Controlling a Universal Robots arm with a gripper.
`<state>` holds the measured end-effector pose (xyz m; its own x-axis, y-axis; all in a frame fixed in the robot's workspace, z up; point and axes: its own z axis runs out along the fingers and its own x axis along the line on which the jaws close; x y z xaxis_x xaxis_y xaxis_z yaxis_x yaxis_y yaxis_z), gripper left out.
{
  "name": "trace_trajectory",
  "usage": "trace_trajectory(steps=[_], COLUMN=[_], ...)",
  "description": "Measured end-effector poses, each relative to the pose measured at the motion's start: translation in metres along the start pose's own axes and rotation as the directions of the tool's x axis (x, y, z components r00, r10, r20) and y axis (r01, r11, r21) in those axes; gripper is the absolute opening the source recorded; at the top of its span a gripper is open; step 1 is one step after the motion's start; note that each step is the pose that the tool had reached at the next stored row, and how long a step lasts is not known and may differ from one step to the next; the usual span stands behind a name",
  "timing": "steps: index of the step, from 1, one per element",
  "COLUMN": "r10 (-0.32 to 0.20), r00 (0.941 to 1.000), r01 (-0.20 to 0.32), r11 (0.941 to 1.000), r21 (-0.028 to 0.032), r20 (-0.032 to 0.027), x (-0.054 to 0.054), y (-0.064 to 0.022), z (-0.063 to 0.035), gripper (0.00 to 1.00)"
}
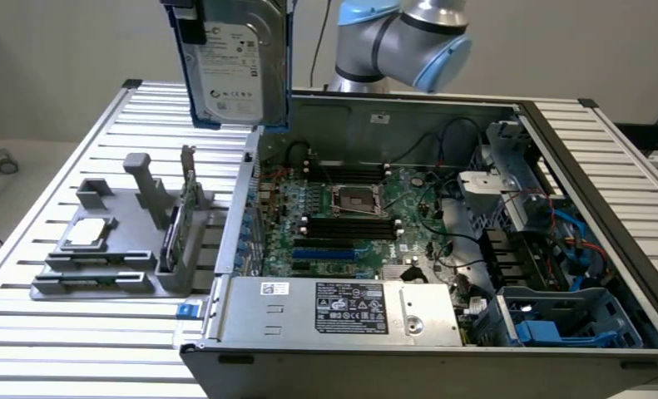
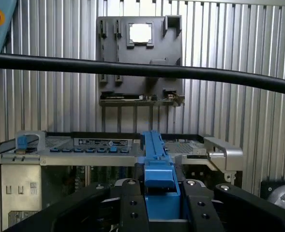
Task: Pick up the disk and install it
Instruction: 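Pick up the disk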
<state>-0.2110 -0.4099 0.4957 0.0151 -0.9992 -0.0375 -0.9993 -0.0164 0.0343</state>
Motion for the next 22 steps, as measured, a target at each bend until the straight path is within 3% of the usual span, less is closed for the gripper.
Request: trace_trajectory(steps=[9, 22], r10=[0.000, -0.001], r00=[1.0000, 0.9999], r01=[0.000, 0.001], r11=[1.0000, 1.0000], r21=[-0.0002, 0.0001], r20=[0.0001, 0.0141], x=[0.030, 0.044], y=[-0.0195, -0.0781], z=[-0.0009, -0.0034], gripper=[0.33, 0.33])
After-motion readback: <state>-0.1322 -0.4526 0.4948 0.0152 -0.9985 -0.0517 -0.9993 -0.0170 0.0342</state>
